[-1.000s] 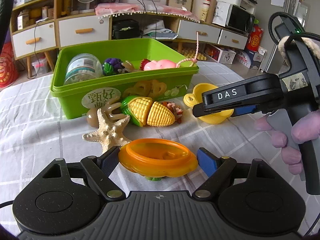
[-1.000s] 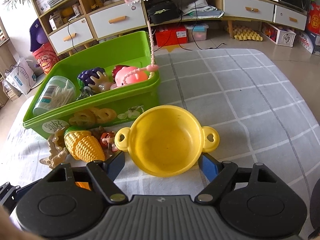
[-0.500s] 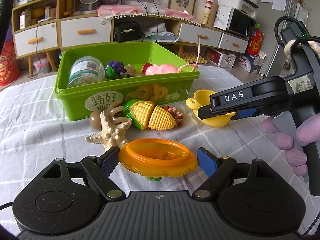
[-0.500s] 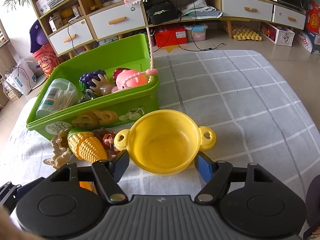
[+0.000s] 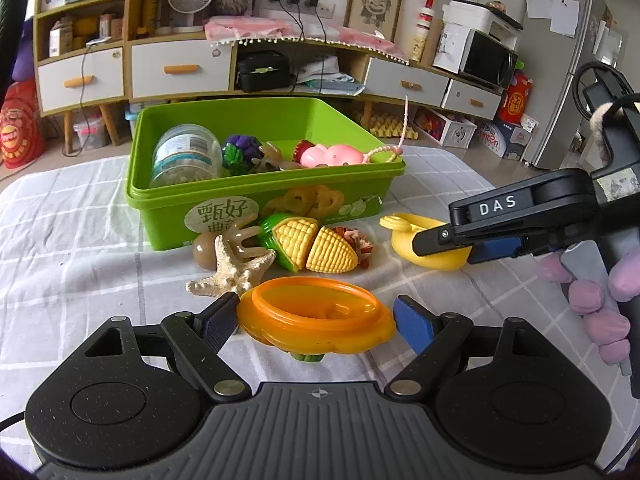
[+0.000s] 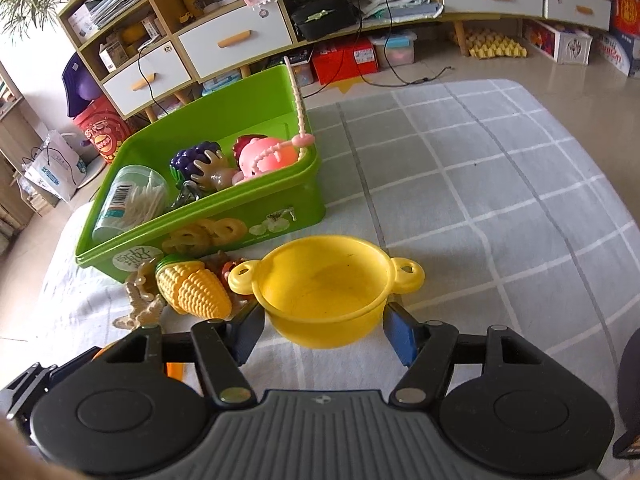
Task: Organize rigid objects
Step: 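Lift the orange lid with left tool while right tool grasps and lifts the yellow pot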
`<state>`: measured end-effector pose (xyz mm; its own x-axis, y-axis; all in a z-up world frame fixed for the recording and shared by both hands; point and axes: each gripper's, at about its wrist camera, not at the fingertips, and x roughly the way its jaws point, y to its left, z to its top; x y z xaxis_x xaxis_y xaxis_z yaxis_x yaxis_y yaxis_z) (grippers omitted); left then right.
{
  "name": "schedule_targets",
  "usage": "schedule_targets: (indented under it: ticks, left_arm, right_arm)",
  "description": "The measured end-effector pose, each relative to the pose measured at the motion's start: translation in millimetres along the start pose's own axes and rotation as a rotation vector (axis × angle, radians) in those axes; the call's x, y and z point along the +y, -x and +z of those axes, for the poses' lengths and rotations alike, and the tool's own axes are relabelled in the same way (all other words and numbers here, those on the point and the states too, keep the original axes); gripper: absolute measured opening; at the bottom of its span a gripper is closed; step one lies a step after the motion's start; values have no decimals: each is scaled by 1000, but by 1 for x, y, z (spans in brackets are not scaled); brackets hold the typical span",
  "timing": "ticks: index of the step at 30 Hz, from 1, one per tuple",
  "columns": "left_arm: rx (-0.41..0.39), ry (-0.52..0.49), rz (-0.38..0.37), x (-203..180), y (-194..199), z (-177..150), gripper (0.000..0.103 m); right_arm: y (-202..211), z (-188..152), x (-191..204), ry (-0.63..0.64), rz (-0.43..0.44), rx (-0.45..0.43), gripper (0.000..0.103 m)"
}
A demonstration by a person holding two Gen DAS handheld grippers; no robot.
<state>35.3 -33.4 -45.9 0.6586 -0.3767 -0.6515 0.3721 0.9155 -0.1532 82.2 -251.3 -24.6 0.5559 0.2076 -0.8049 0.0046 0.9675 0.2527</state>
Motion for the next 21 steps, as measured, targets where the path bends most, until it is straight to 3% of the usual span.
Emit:
schedule_targets:
  ticks: [21]
  left_arm:
    - [-47,29,-12,5,13,12,85]
  right_arm:
    - [36,1,-5,-92,166,0,57]
